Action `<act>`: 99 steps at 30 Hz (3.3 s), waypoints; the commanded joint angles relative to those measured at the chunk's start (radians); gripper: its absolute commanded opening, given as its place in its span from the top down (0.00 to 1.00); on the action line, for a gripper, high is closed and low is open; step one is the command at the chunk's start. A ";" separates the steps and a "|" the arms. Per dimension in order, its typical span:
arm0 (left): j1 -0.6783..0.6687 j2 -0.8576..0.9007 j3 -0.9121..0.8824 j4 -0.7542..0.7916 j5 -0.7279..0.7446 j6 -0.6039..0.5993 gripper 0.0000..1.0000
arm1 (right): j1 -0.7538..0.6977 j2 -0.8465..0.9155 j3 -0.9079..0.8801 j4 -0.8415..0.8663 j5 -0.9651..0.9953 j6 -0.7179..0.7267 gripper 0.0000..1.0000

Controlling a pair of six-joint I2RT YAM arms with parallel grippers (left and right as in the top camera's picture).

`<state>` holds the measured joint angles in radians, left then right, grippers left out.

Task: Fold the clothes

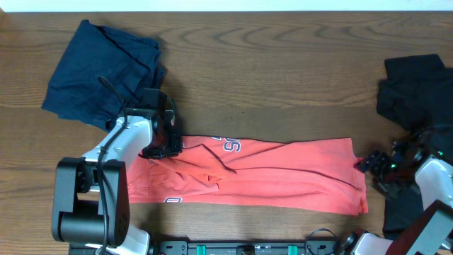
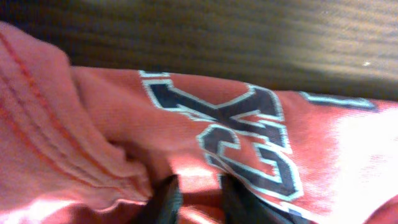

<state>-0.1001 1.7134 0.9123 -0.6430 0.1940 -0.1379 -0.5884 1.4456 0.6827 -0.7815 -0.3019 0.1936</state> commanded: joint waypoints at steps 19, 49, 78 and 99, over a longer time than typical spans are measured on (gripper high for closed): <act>0.005 0.045 -0.011 -0.011 -0.010 -0.009 0.64 | 0.016 0.060 -0.161 0.109 -0.223 -0.270 0.81; 0.005 -0.248 0.198 -0.149 0.113 0.078 0.64 | 0.152 0.032 0.273 -0.082 0.048 -0.007 0.99; 0.005 -0.251 0.198 -0.157 0.112 0.078 0.64 | 0.798 -0.003 0.284 -0.154 0.092 0.177 0.53; -0.008 -0.251 0.197 -0.168 0.113 0.078 0.64 | 0.776 0.056 0.026 0.169 -0.062 0.219 0.97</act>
<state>-0.1013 1.4750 1.0912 -0.8051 0.2935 -0.0738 0.1436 1.4837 0.7460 -0.6777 -0.2687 0.3767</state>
